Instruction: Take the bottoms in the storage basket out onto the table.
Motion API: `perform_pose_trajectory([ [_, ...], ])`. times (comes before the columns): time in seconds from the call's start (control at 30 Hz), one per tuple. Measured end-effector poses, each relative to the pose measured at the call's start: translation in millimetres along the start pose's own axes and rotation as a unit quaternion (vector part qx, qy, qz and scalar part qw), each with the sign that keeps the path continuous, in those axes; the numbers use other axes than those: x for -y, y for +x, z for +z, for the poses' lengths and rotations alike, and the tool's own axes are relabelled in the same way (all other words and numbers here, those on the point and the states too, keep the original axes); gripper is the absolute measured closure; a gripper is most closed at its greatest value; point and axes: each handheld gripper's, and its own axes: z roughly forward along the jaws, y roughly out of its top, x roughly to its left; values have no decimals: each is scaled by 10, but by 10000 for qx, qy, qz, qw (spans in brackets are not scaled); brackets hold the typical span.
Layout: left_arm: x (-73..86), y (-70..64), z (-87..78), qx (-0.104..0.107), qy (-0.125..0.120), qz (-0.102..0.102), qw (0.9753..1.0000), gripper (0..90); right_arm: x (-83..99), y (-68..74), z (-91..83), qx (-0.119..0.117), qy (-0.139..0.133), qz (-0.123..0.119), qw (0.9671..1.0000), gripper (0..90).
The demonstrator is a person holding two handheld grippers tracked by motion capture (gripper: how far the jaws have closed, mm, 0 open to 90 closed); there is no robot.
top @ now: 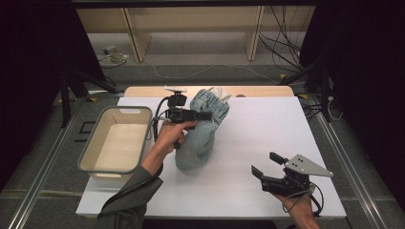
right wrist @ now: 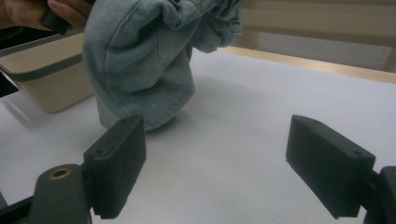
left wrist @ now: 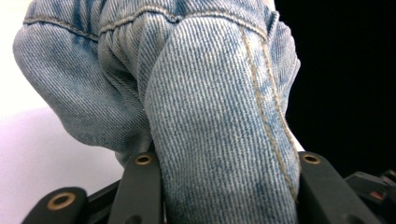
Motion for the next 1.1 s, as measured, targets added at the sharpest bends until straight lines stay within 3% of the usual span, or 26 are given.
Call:
perform_pose_trajectory([
  [0.57,32,29,346,-215,133,-150,9996,598,1,6,-2,-29,2,9,10000,211],
  [1.1,44,34,522,-270,181,-132,9994,592,3,6,2,-42,13,22,10000,210],
])
